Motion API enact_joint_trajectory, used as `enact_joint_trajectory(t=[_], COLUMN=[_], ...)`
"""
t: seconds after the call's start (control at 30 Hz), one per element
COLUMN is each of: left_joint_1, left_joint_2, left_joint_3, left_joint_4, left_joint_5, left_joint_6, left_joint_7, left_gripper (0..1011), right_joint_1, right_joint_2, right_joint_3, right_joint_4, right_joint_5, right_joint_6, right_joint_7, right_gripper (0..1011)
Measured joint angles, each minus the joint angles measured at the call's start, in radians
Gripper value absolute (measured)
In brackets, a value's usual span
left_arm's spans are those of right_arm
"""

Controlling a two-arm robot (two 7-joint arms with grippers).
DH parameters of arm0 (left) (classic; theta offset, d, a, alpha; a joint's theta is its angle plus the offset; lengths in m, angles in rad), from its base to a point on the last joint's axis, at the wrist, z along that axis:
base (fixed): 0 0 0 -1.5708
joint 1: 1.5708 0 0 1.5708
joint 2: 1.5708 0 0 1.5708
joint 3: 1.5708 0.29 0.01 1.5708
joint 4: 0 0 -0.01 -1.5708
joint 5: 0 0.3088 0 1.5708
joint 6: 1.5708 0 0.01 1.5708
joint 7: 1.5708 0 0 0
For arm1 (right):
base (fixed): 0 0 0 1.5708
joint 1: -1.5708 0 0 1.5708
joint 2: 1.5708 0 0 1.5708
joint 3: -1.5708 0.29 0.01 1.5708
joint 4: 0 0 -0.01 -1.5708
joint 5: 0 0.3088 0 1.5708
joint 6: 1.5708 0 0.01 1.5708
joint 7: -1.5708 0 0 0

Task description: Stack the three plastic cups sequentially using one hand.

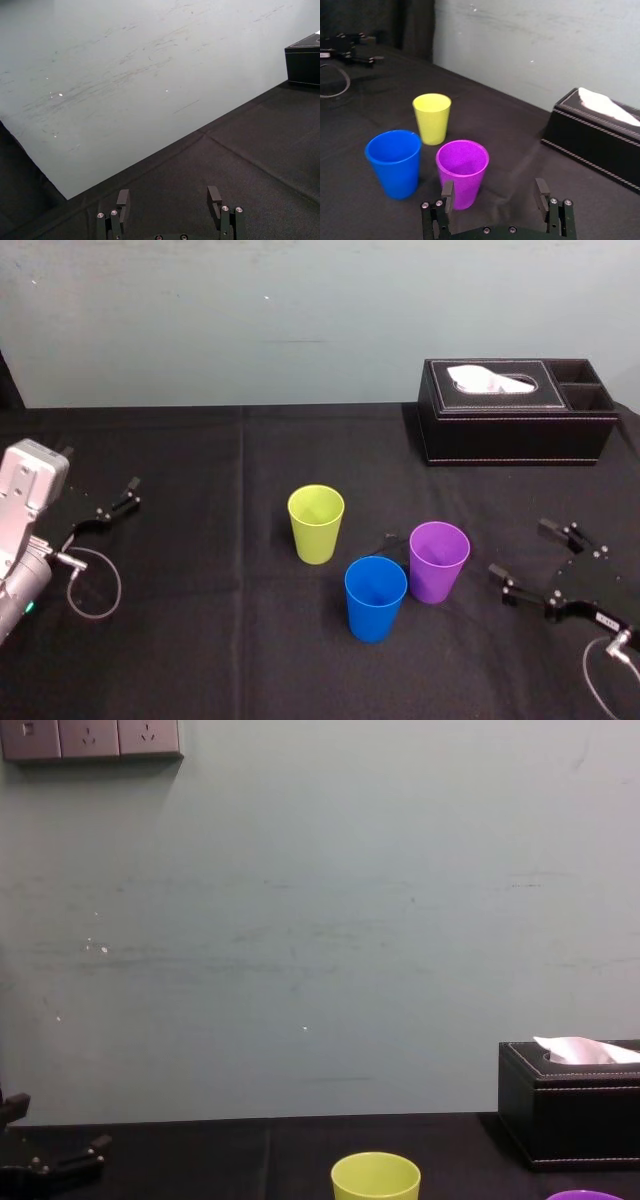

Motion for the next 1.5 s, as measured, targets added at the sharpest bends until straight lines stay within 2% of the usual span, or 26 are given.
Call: enact_joint_trajectory(t=[0.27,0.83,1.17,1.5], left_joint_1=[0.0,0.0,0.0,0.0], left_joint_2=[0.0,0.0,0.0,0.0], left_joint_3=[0.0,0.0,0.0,0.0], left_joint_4=[0.0,0.0,0.0,0.0], left_joint_5=[0.0,0.0,0.0,0.0], left_joint_6=[0.0,0.0,0.0,0.0], left_joint_7=[0.0,0.0,0.0,0.0], left_gripper=[1010,1010,1010,1010], right_joint_1=[-0.018,-0.003,0.01,0.03], right_joint_2=[-0.006,-0.079,-0.112,-0.152], right_joint_3=[-0.002,-0.031,-0.034,-0.032], right_joint_4=[0.002,0.036,0.05,0.074], right_joint_5=[-0.003,-0.077,-0.117,-0.133], right_joint_6=[-0.007,0.004,0.017,0.039], right_joint_7=[0.047,0.061,0.066,0.078], right_gripper=[1004,1004,1004,1004])
